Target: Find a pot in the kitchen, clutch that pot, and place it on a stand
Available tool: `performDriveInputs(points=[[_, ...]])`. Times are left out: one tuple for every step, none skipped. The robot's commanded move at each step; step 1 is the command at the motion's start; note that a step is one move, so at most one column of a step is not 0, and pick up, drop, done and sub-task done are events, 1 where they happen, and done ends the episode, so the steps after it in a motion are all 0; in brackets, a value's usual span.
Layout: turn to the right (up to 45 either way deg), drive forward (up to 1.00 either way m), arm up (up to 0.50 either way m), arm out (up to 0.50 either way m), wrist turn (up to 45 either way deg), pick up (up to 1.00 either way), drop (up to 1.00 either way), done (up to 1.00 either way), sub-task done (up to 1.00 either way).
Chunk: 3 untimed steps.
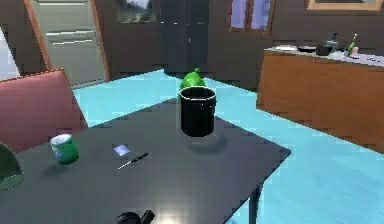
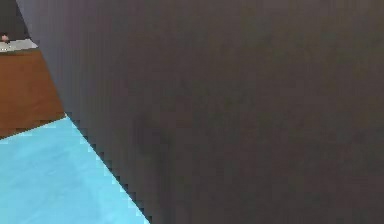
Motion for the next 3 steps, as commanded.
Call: performDriveInputs(points=[[-45.0, 0.00, 0.00, 0.00, 0.0, 0.00, 0.00, 0.00, 0.00], [-45.0, 0.00, 0.00, 0.00, 0.0, 0.00, 0.00, 0.00, 0.00], [-21.0, 0.00, 0.00, 0.00, 0.0, 0.00, 0.00, 0.00, 0.00]])
